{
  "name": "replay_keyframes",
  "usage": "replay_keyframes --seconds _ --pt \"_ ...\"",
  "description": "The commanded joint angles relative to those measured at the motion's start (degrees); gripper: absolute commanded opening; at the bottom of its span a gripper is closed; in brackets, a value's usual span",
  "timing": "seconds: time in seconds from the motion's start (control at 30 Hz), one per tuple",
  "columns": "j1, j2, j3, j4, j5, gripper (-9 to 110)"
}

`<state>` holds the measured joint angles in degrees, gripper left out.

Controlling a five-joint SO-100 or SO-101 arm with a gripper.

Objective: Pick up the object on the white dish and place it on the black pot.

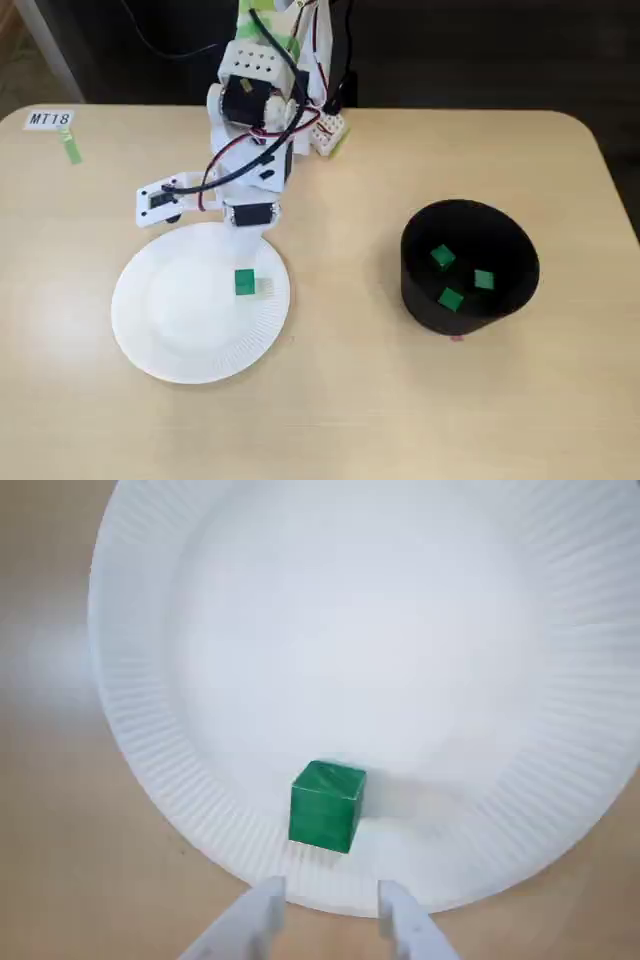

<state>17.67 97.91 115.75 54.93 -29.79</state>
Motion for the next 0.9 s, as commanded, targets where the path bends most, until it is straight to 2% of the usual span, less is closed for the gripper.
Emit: replay_keyframes --seconds 0.0,0.27,0.87 --pt "0.6 0.3 -2.8 -0.3 -0.6 20" --pt "1.3 -3.0 -3.3 -0.9 -0.7 25" --pt "1.4 -15.7 -9.7 -1.1 0.3 22"
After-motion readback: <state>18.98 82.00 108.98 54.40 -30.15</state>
